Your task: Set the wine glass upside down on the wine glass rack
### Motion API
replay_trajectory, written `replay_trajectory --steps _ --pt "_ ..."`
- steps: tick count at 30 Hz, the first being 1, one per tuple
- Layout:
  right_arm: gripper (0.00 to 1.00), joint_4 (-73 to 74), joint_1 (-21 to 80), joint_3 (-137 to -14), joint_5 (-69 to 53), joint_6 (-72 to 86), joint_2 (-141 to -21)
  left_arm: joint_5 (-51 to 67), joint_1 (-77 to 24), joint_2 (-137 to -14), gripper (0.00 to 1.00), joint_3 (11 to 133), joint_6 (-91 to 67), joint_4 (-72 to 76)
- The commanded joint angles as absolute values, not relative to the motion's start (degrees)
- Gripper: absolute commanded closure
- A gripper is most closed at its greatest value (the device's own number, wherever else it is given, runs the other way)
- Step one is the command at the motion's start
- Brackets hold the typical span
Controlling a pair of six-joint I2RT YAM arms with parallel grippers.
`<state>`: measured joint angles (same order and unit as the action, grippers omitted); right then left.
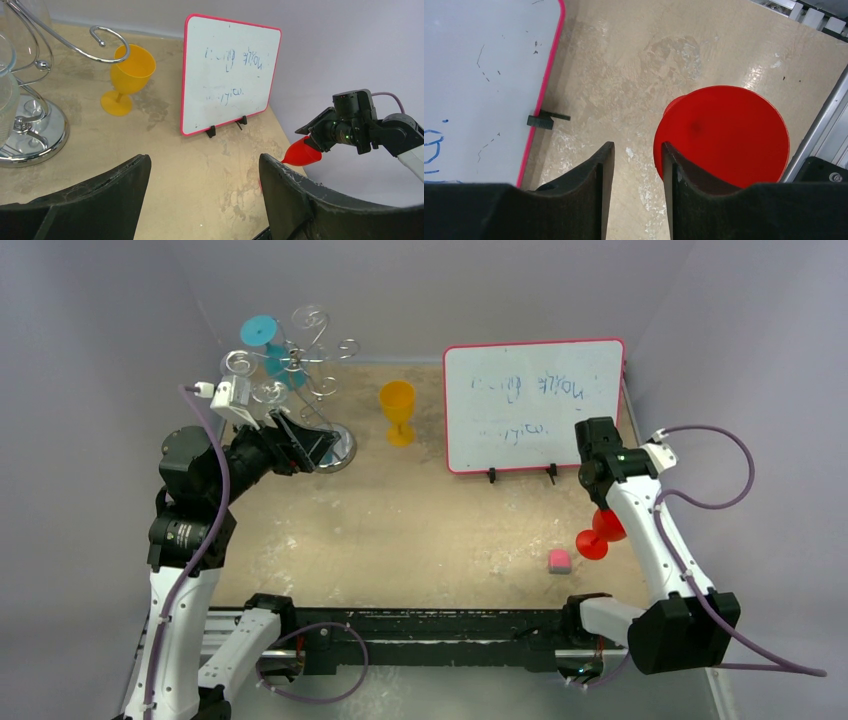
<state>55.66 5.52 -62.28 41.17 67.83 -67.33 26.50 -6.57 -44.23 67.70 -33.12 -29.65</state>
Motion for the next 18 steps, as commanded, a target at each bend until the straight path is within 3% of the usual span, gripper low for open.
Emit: replay_trajectory --steps 1,9,14,18 --pt "0.59 54.4 5.1 -61.4 42.5 68.3 -66.6 25.6 -7.0 -43.7 0.22 69.5 -31.6 -28.0" --pt "0.71 54.2 4.8 -60.7 42.7 69.1 -67.1 25.6 -7.0 -43.7 0.22 69.6 -31.6 -28.1" --pt "0.95 53.9 4.7 -60.8 43.1 68.7 -67.1 25.6 -7.1 -43.8 0.22 69.7 -31.5 -28.0" --pt "1.0 53.3 4.7 -61.2 43.3 67.4 -67.0 25.5 -7.0 -43.8 0.22 69.9 -31.5 -28.0"
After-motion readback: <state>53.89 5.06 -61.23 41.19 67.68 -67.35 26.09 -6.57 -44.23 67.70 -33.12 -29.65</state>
